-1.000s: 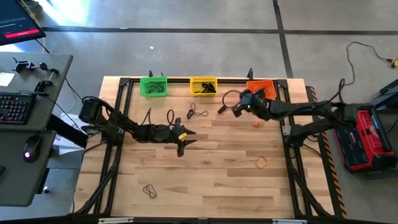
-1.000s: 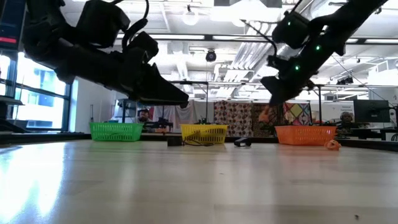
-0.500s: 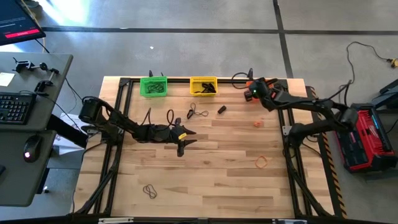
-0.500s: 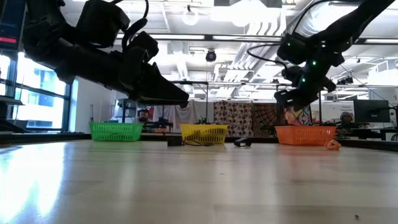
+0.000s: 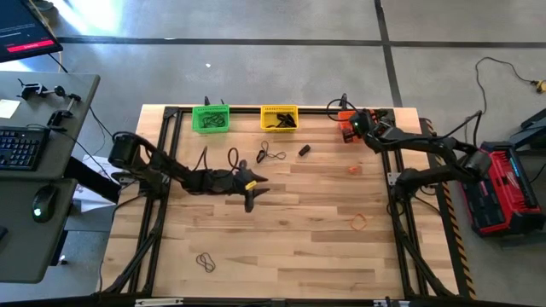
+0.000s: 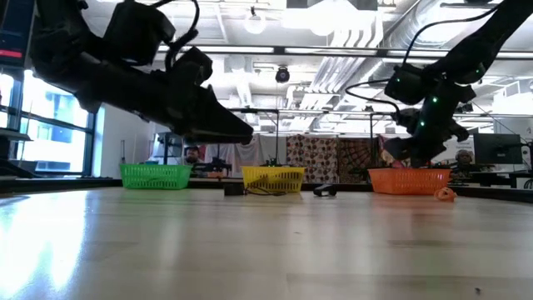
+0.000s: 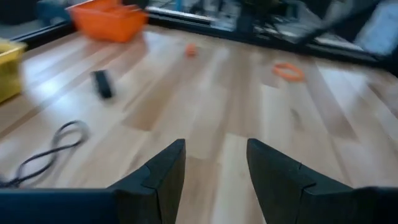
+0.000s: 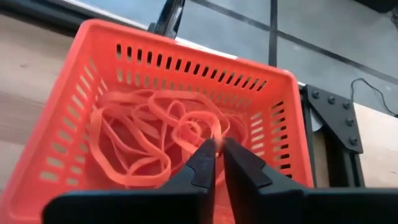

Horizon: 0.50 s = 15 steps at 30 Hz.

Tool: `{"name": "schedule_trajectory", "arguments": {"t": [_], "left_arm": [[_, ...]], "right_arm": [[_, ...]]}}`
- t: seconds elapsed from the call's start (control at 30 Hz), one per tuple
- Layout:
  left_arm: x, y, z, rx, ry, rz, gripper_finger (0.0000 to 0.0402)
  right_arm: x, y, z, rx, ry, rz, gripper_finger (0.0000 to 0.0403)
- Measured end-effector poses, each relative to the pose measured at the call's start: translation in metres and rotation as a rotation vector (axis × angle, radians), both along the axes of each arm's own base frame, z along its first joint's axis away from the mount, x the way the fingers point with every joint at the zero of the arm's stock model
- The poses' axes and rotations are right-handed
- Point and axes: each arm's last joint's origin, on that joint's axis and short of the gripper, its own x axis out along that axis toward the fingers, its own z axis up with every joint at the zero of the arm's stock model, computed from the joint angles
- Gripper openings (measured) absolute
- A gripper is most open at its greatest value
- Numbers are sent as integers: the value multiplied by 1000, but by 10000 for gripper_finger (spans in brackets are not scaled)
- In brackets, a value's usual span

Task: Sort rubber bands into baskets
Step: Put the orange rubber band into the orange bin, then put the black rubber band into the yellow bin

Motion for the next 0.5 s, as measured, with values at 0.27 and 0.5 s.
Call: {"name": "schedule_trajectory", "arguments": {"t": [0.27, 0.5], "left_arm": [[-2, 24, -7, -92, 44, 186, 161], [1, 38, -15, -55, 281, 400, 163]], "right_arm": [[3, 5, 0, 30, -29, 27, 126], [13, 17, 5, 23, -63, 88, 202]]}}
